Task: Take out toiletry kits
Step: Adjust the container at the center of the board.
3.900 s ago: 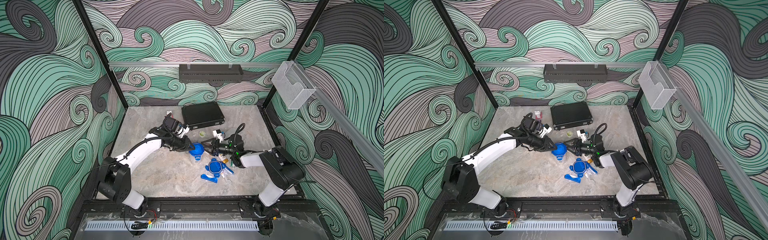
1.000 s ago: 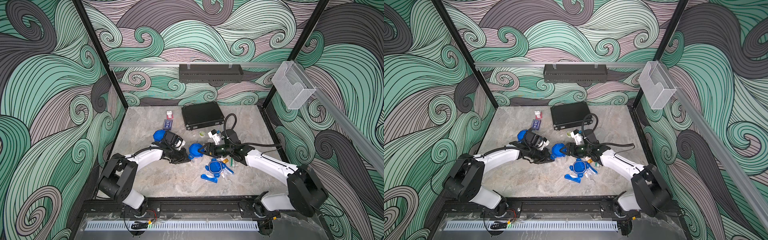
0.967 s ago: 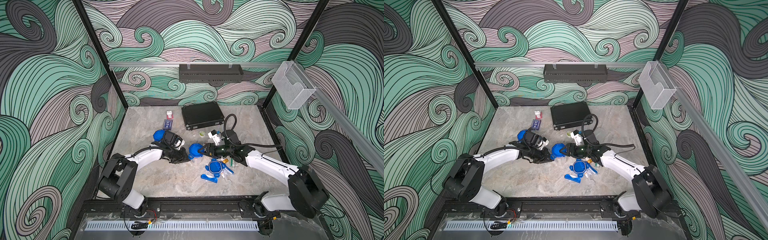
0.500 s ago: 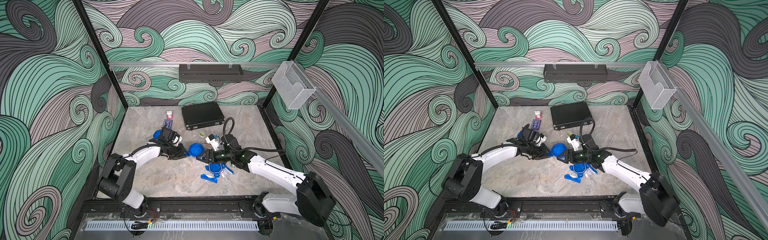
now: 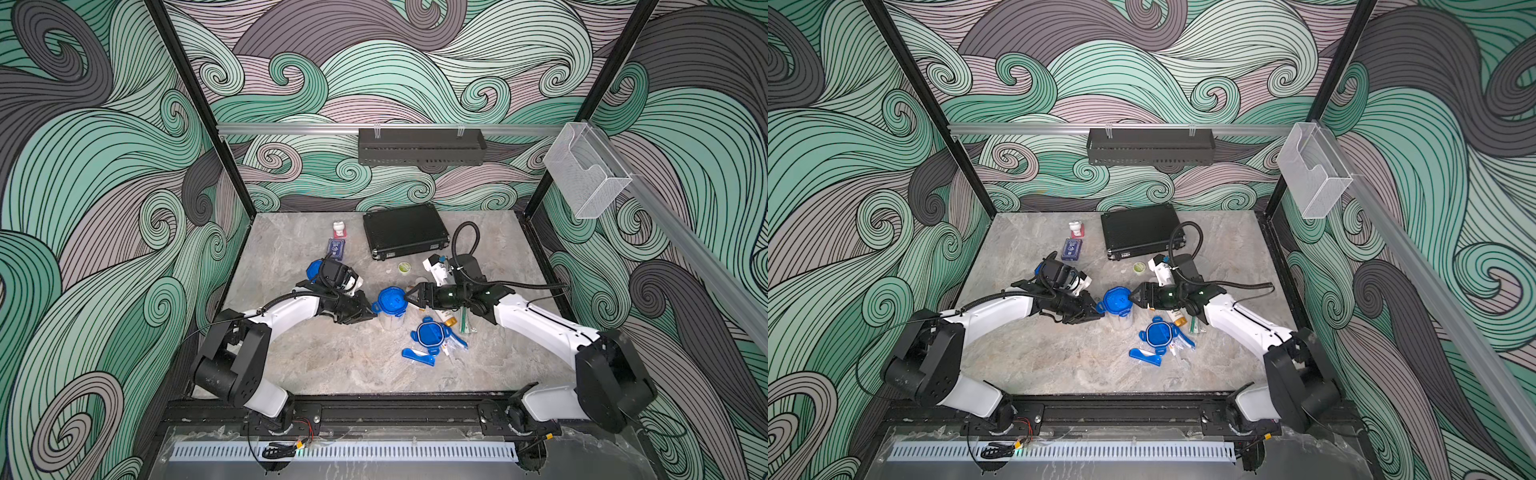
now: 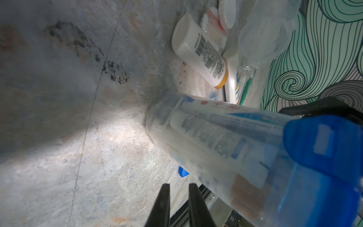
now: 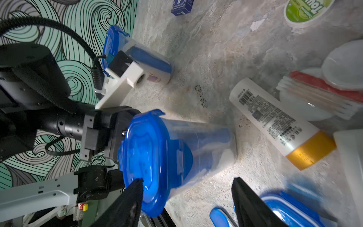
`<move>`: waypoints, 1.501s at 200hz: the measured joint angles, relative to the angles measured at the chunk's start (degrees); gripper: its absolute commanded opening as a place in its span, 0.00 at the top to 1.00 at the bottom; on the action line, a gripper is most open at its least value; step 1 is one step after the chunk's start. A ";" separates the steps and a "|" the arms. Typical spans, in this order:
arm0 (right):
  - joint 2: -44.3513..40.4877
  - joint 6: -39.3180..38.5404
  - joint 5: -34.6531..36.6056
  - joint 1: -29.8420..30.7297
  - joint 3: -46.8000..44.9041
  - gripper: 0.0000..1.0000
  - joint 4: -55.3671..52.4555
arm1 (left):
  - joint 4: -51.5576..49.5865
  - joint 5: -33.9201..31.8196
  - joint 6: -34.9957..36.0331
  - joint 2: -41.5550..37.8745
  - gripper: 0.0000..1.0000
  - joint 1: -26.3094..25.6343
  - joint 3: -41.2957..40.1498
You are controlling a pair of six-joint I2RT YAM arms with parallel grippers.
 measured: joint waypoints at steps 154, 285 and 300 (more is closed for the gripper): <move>0.83 17.73 0.87 7.17 -5.20 0.21 13.84 | 1.42 1.97 -1.25 5.11 0.82 1.18 2.64; -11.41 10.99 4.15 -5.07 -6.16 0.12 3.23 | -12.94 -1.29 3.56 -8.59 0.94 4.02 8.63; -13.03 10.58 3.98 -6.43 -7.04 0.12 2.95 | -10.54 2.47 2.12 -10.12 0.95 3.78 11.45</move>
